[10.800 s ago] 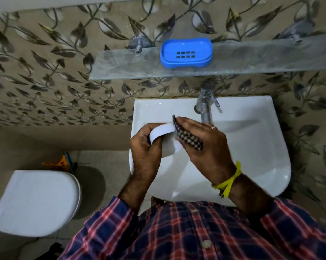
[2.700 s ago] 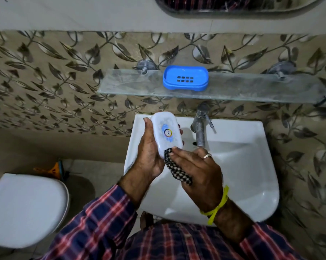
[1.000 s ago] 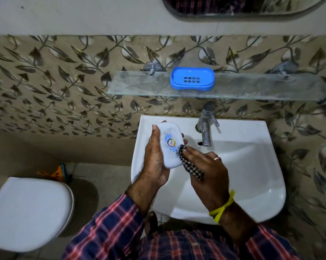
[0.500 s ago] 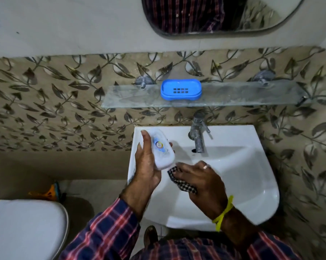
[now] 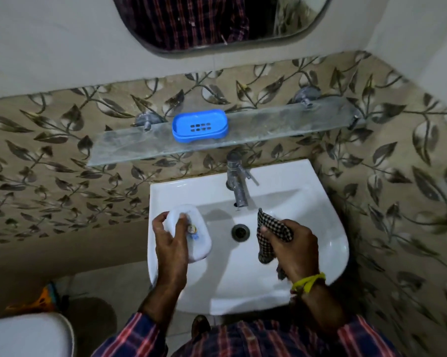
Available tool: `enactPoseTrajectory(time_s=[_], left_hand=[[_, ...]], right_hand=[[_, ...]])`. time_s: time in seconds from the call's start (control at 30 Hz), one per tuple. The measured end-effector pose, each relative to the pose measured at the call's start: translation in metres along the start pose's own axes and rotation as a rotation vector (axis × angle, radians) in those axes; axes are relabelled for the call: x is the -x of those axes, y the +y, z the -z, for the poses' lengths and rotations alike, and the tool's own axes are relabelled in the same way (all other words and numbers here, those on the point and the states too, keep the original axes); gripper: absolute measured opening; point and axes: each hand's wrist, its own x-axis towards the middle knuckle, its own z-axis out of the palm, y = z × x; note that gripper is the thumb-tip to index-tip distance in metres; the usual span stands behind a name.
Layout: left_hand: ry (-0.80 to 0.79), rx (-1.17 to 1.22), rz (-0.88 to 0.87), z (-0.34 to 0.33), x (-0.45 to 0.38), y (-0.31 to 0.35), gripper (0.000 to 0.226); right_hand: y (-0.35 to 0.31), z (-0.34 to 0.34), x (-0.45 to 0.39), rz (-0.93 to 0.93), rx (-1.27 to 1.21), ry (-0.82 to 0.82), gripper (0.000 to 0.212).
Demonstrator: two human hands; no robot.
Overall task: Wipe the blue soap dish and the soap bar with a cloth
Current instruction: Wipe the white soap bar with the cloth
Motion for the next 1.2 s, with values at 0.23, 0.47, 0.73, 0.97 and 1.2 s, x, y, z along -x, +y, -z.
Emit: enactPoseTrajectory(time_s=[0.23, 0.47, 0.73, 0.97, 1.2], left_hand=[[0.026, 0.217, 0.359, -0.001, -0.005, -0.009, 0.031], [-0.251, 0.735, 0.785, 0.001, -0.002, -0.002, 0.050], [-0.445, 0.747, 0.733, 0.010, -0.008, 0.003, 0.048], [-0.155, 0.042, 0.232, 0.027, -0.002, -0.002, 0.070], [-0.201, -0.335, -0.104, 0.055, -0.023, -0.012, 0.088]], right_hand=[[-0.011, 0.008, -0.011, 0.135, 0.241, 0.006, 0.026], [-0.033, 0.000, -0.026, 0.129, 0.183, -0.071, 0.028], [-0.051, -0.022, -0.032, 0.195, 0.171, -0.141, 0.025], [-0.036, -0.028, -0.031, 0.109, 0.201, -0.219, 0.018], [-0.039, -0.049, -0.029, 0.117, 0.125, -0.247, 0.016]])
